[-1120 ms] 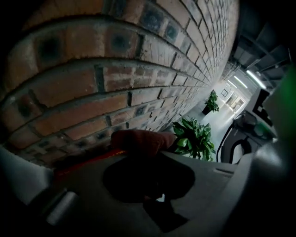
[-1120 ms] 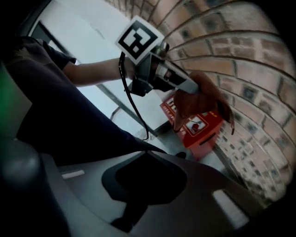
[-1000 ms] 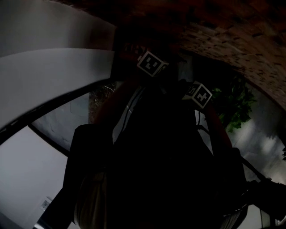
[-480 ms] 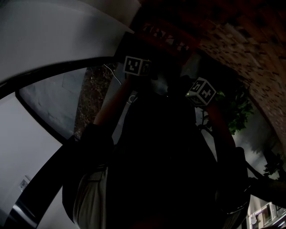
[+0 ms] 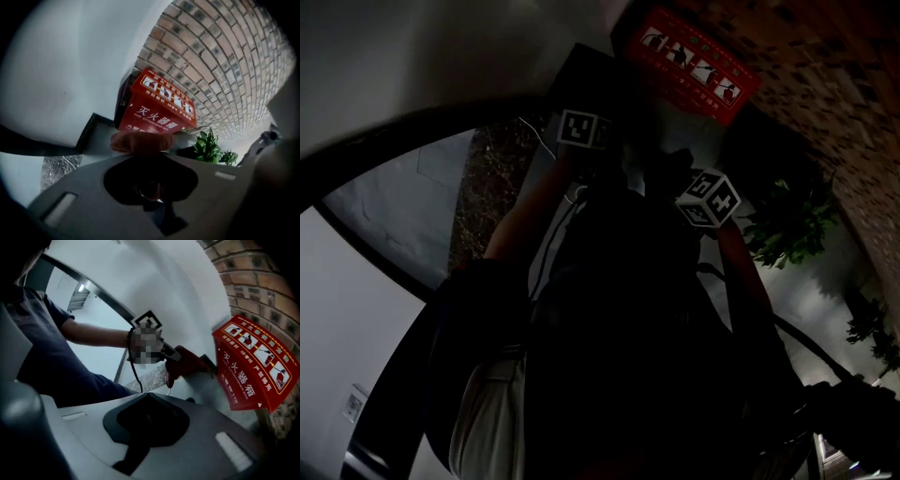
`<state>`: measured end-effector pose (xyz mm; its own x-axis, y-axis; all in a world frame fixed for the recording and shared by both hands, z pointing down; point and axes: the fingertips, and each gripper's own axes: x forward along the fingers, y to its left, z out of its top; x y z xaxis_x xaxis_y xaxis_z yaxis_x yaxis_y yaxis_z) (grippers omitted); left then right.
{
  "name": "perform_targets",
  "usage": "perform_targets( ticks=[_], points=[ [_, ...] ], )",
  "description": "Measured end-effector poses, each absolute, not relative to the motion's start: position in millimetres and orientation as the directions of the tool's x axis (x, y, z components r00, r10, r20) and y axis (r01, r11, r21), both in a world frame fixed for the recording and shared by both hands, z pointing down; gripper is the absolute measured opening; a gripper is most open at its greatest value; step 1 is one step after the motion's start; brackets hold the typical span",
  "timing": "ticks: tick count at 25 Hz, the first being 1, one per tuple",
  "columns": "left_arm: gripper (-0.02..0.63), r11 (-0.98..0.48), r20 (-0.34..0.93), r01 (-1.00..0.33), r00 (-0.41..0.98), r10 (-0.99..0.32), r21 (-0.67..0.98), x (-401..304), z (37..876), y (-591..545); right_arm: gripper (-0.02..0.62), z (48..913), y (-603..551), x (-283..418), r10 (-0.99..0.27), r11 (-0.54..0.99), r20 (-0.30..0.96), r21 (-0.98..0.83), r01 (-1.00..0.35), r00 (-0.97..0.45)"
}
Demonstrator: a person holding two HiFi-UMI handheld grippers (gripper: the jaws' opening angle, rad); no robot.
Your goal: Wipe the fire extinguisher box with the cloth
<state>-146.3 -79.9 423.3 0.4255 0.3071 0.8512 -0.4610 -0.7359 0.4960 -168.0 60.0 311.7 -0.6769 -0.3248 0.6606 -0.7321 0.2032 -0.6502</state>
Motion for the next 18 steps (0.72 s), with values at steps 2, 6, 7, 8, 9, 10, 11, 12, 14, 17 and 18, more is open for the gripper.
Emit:
perform_targets(
  ticks=[2, 6, 7, 8, 9, 10, 11, 12, 14, 17, 18],
  points=[
    [0.049, -0.724, 0.859, -0.481, 0.397, 0.322, 0.494, -160, 438, -78, -0.002, 312, 62, -179, -0.305, 0.22, 0.665, -0.648, -0.73, -0.682],
    [0.049, -0.724, 0.863, -0.485, 0.381, 0.331, 0.492, -151, 468, -72, -0.002, 320, 58, -166, -0.34, 0.201, 0.663, -0.642, -0.74, -0.667],
    [0.049, -0.729, 0.867, -0.483, 0.378, 0.326, 0.485, -145, 476, -72, -0.002, 326, 56, -160, -0.355, 0.189, 0.659, -0.644, -0.741, -0.663],
    [0.049, -0.737, 0.874, -0.485, 0.368, 0.316, 0.471, -140, 486, -73, -0.002, 335, 52, -153, -0.37, 0.173, 0.655, -0.648, -0.742, -0.659],
    [0.049, -0.748, 0.887, -0.49, 0.347, 0.303, 0.448, -137, 498, -76, -0.002, 347, 48, -145, -0.382, 0.156, 0.655, -0.65, -0.744, -0.652],
    [0.049, -0.765, 0.904, -0.492, 0.317, 0.288, 0.416, -136, 510, -82, -0.002, 361, 43, -138, -0.39, 0.142, 0.659, -0.647, -0.749, -0.643],
    [0.049, -0.787, 0.921, -0.487, 0.285, 0.267, 0.379, -134, 522, -91, -0.002, 377, 36, -130, -0.392, 0.138, 0.668, -0.636, -0.759, -0.632],
    [0.049, -0.811, 0.933, -0.471, 0.263, 0.246, 0.347, -130, 534, -101, -0.002, 392, 30, -122, -0.388, 0.145, 0.683, -0.618, -0.773, -0.619],
    [0.049, -0.832, 0.929, -0.433, 0.282, 0.241, 0.347, -111, 553, -112, -0.002, 414, 22, -113, -0.373, 0.179, 0.706, -0.582, -0.793, -0.602],
    [0.049, -0.814, 0.908, -0.423, 0.307, 0.285, 0.399, -101, 592, -116, -0.002, 434, 14, -119, -0.389, 0.18, 0.662, -0.627, -0.758, -0.64],
    [0.049, -0.817, 0.909, -0.42, 0.306, 0.282, 0.394, -98, 611, -121, -0.002, 445, 10, -121, -0.402, 0.165, 0.641, -0.652, -0.74, -0.654]
  ],
)
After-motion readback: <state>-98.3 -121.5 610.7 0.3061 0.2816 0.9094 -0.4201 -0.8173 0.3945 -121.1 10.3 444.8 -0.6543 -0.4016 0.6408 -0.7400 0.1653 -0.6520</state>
